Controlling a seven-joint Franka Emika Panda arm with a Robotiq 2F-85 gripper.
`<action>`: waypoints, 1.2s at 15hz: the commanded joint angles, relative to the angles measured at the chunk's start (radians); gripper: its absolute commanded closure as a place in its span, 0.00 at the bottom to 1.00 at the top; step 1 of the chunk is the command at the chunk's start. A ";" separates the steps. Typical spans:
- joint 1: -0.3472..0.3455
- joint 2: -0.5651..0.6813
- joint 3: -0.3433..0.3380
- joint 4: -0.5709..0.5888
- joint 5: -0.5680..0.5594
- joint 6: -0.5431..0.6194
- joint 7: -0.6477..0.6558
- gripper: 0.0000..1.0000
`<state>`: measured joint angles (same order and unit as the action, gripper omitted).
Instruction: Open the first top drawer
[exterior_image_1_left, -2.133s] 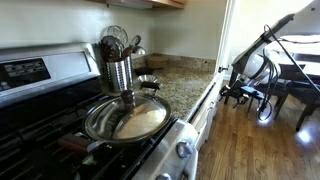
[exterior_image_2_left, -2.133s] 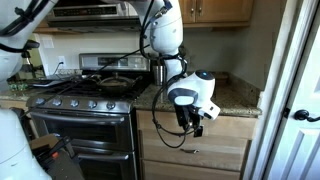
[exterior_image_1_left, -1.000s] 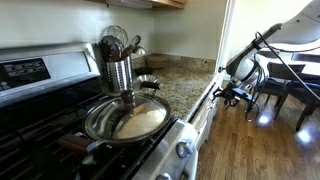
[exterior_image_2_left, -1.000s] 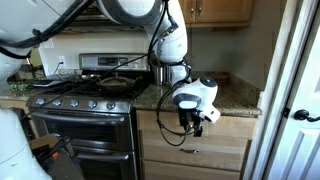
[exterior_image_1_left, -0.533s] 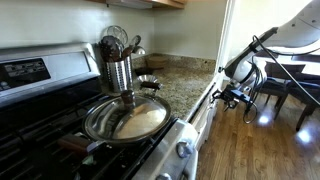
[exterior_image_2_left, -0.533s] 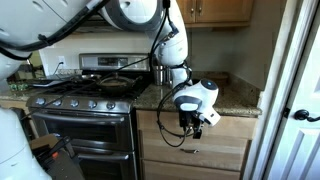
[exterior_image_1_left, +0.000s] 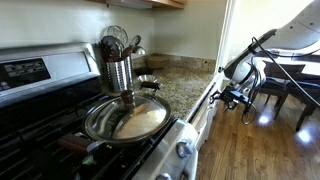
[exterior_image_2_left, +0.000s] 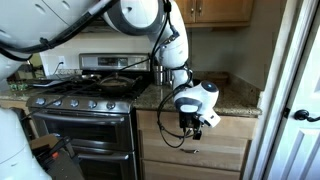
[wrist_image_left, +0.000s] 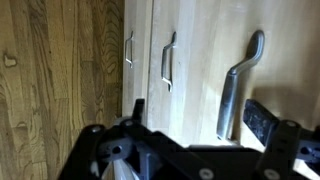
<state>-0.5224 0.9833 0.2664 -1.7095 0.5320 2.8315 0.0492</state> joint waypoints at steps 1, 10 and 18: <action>0.019 0.018 -0.012 0.033 0.022 -0.019 0.006 0.00; 0.051 0.041 -0.051 0.066 0.004 -0.047 0.035 0.00; 0.125 0.016 -0.166 0.060 -0.037 -0.155 0.086 0.00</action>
<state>-0.4384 1.0039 0.1728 -1.6504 0.5302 2.7661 0.0902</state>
